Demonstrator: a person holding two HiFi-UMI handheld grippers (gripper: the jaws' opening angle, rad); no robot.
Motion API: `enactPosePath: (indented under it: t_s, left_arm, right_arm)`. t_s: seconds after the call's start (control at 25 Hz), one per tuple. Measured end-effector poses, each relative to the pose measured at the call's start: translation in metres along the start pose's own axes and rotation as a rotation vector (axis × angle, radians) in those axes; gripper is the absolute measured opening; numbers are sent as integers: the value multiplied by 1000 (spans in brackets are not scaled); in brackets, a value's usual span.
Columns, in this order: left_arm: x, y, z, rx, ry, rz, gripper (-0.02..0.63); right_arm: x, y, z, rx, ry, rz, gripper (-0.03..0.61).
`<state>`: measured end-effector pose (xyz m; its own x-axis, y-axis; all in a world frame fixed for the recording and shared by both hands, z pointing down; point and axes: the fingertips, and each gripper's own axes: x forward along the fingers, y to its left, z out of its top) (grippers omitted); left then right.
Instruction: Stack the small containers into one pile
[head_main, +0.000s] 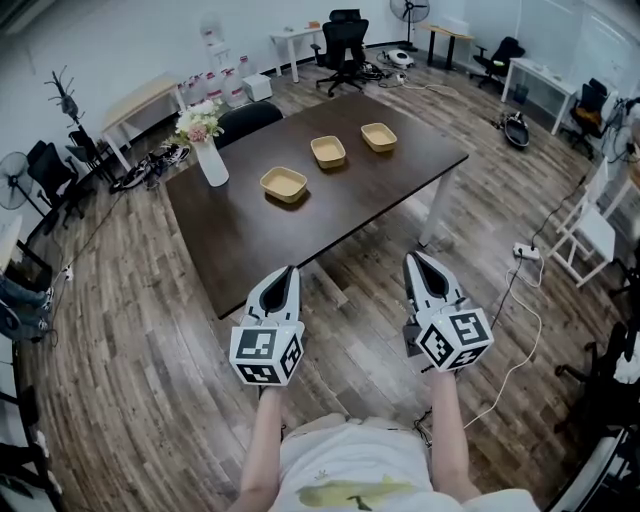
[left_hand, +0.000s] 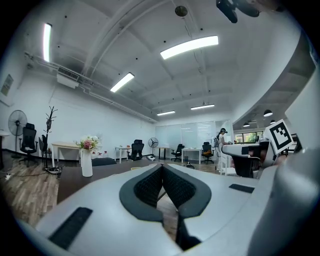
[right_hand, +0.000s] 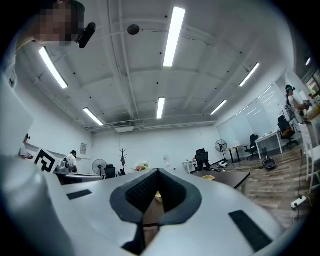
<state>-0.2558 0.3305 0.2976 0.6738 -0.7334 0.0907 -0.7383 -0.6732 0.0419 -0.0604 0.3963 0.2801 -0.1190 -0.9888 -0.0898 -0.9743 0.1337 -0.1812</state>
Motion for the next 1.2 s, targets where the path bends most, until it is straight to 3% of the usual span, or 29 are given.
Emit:
enactPosePath:
  t_s: [0.56, 1.2]
  left_arm:
    - [48, -7, -26, -36, 65, -16, 25]
    - [218, 34, -21, -71, 93, -57, 25]
  right_arm:
    - [29, -42, -25, 41, 69, -41, 21]
    - [175, -131, -34, 51, 111, -46, 21]
